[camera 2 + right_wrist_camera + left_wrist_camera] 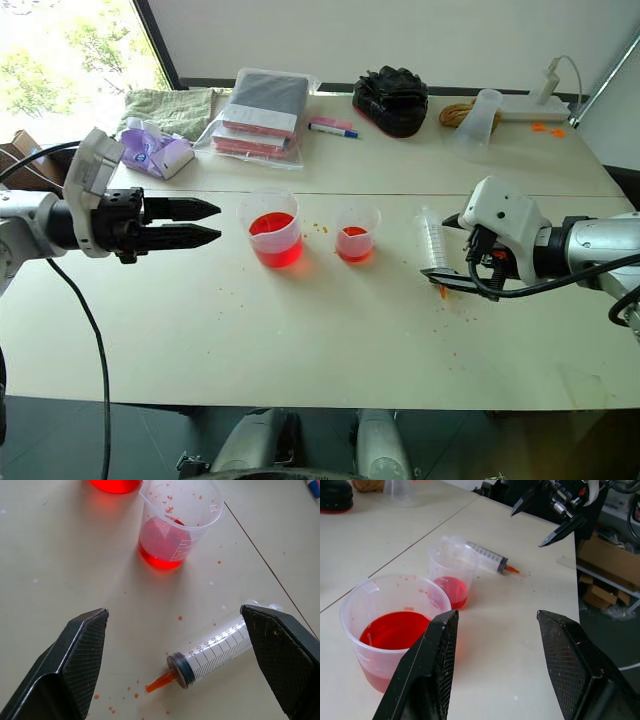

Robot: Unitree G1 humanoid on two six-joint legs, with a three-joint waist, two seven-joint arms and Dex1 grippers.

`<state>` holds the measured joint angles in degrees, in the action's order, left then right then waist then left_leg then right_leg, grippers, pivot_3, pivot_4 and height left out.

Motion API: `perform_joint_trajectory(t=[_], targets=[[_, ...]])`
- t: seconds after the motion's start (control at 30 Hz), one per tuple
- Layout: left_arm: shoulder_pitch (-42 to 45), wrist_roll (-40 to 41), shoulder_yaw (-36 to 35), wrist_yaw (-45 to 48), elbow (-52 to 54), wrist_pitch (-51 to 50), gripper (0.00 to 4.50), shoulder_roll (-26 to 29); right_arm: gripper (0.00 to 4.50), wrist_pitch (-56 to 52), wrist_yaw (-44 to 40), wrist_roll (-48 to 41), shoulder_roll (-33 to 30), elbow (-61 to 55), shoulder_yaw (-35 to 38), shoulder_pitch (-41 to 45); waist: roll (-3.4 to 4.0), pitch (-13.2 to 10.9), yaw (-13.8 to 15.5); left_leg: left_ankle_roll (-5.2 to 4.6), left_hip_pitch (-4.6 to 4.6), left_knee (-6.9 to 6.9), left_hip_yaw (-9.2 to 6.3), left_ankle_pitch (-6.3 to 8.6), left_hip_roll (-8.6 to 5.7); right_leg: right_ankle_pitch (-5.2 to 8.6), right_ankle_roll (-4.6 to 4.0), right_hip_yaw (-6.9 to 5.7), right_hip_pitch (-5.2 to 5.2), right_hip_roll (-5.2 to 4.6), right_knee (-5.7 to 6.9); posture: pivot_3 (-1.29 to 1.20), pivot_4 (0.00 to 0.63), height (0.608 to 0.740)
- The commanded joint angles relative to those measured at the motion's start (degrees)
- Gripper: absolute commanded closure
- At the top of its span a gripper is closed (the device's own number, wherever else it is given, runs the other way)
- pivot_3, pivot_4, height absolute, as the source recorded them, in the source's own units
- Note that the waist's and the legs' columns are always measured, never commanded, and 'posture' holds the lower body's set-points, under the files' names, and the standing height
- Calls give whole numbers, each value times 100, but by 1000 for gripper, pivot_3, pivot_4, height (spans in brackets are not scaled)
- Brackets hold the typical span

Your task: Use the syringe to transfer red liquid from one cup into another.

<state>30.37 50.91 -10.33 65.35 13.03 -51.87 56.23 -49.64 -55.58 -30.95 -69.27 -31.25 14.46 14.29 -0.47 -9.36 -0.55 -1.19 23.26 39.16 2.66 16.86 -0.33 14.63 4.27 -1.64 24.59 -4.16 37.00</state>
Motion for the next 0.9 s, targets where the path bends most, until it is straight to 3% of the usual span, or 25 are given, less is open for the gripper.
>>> perform_joint_trajectory(t=[0.03,0.47,0.9], targets=[[-23,-152,-115,26,27,225,1886,52,82,113,-20,77,-154,-64,202,3,0,0,1,0,0,0,0,0,0,0,0,0,0,0,0,0,150,740],[7,-266,-134,27,-38,321,1886,-12,82,122,13,147,-115,-144,226,-160,0,0,6,0,0,1,0,0,0,0,0,0,-1,-1,0,0,150,740],[-113,-193,-354,-15,18,220,1886,97,82,-30,248,77,-26,-168,-205,243,0,0,1,0,0,1,0,0,0,0,0,0,-1,0,0,0,150,740]])
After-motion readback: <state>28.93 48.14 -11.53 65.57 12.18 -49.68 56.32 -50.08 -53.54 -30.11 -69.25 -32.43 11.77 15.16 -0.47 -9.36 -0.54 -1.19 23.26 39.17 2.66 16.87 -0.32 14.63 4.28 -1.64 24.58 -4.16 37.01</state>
